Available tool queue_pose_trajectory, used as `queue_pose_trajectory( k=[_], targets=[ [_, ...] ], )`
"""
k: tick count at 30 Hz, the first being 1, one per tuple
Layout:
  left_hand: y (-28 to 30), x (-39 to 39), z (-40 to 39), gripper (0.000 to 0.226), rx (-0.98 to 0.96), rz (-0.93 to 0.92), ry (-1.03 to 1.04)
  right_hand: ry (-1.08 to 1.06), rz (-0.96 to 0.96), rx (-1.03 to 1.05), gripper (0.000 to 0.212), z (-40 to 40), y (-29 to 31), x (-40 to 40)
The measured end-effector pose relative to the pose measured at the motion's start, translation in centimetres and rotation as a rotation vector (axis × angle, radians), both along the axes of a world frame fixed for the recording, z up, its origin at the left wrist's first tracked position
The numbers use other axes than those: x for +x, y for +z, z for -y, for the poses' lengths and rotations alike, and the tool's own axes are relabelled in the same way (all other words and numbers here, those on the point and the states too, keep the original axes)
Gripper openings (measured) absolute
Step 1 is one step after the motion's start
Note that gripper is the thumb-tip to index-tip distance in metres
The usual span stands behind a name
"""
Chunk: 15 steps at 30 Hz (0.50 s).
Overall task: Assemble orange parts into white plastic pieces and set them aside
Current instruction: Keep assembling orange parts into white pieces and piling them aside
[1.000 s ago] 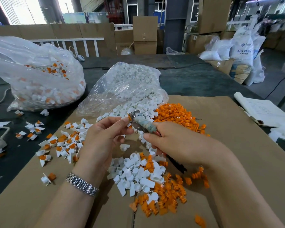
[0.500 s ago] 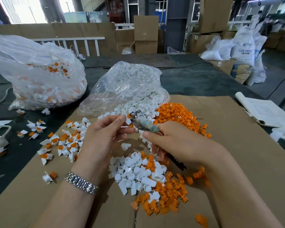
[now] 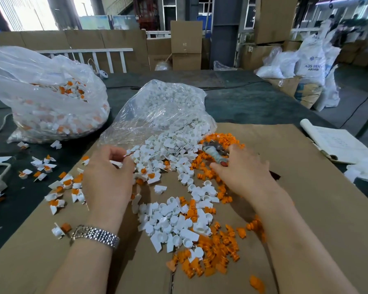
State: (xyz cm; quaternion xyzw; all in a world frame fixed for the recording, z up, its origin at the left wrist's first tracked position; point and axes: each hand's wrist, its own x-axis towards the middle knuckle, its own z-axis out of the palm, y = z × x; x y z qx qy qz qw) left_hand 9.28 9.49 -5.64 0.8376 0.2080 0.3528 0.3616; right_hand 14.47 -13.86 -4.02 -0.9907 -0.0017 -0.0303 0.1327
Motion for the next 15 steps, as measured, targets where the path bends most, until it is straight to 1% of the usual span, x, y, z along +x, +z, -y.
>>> queue_pose_trajectory(
  k=[2,6,8,10,11,13,15],
  targets=[
    [-0.5,0.2,0.2,0.013,0.123,-0.032,-0.111,0.003,-0.017,-0.054,0.057,-0.4,-0.5,0.0],
    [-1.4,0.9,2.0,0.022,0.393,-0.167,-0.447,0.039,-0.004,-0.158,0.066,-0.9,-1.1,-0.1],
    [-1.8,1.2,2.8,0.027,0.545,-0.192,-0.534,0.042,0.002,-0.157,0.071,-1.1,-1.2,-0.1],
    [-1.9,1.3,3.2,0.03,0.634,-0.22,-0.569,0.05,0.027,-0.096,0.07,-1.2,-1.2,-0.1],
    [-1.9,1.4,3.2,0.03,0.656,-0.233,-0.575,0.077,0.064,-0.063,0.066,-1.3,-1.2,-0.1],
    [-1.9,1.4,3.2,0.03,0.659,-0.244,-0.579,0.178,0.166,-0.042,0.05,-1.6,-1.1,-0.1],
    [-1.9,1.4,3.2,0.027,0.639,-0.247,-0.575,0.262,0.226,-0.091,0.031,-2.2,-1.1,-0.2]
  ],
)
